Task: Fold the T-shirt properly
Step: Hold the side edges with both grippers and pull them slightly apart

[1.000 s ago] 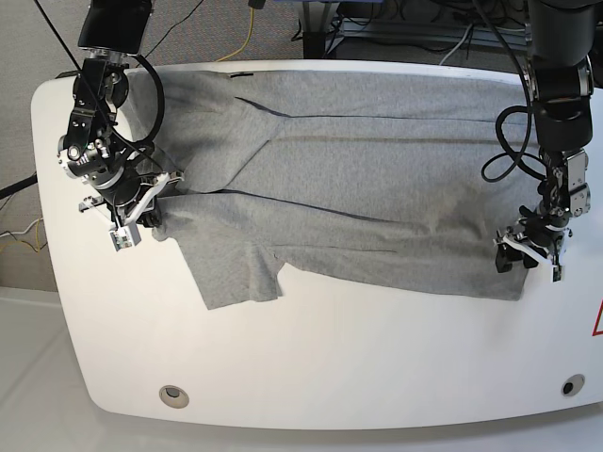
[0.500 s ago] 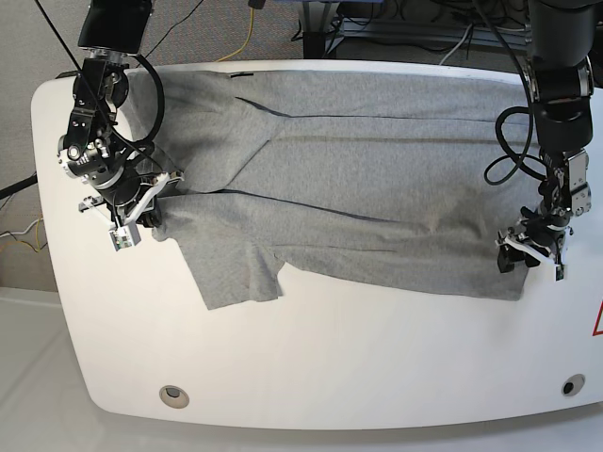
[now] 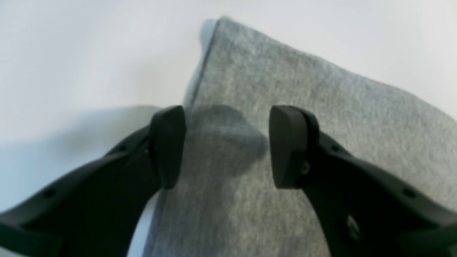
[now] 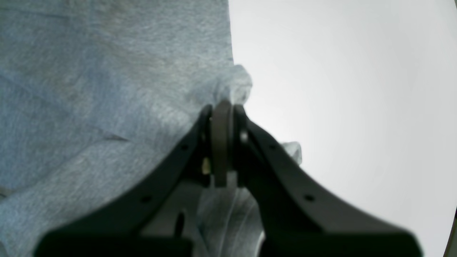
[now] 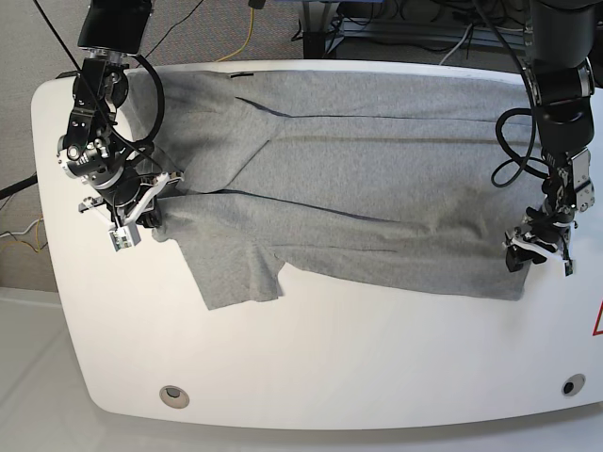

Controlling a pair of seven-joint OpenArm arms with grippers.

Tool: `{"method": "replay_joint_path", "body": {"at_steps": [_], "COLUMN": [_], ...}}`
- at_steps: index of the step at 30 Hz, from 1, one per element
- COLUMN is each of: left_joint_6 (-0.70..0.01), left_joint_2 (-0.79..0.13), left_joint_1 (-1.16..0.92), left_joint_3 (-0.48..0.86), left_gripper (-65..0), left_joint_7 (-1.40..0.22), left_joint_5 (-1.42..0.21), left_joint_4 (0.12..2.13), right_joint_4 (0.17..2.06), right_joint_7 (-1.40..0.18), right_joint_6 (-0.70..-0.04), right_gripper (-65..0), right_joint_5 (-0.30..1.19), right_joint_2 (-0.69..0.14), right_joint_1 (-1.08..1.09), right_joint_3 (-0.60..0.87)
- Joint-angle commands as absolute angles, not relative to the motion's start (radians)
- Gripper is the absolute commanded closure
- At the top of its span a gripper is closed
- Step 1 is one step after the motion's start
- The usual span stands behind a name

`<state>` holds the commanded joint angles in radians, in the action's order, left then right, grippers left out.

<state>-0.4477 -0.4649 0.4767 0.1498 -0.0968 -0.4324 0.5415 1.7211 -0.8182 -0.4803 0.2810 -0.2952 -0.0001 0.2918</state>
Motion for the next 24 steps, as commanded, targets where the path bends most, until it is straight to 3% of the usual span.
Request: {"method": "replay_joint_path", "body": {"at_steps": [12,24], "left_joint_6": [-0.526,-0.502], "left_joint_2": [-0.499,-0.487], "left_joint_1": [0.455,0.484], "left_joint_3": [0.128,0.105], "left_gripper": [-33.5,-34.2], "left_joint_7": [-0.122,-0.086], "left_joint_5": [-0.533,-0.475], "left_joint_4": [0.561,0.47], "right_joint_4": [1.72,1.722], "right_joint_7": [-0.813,-0.815], "right_joint_6": [-0.481,-0.48], "right_gripper": [-1.9,-1.6], "right_joint_5": [0.281,0.28], "right_joint_2": [-0.295,-0.294], "right_joint_1": [-0.009,-0.006], "right_joint_3": [0.29,0.29]}}
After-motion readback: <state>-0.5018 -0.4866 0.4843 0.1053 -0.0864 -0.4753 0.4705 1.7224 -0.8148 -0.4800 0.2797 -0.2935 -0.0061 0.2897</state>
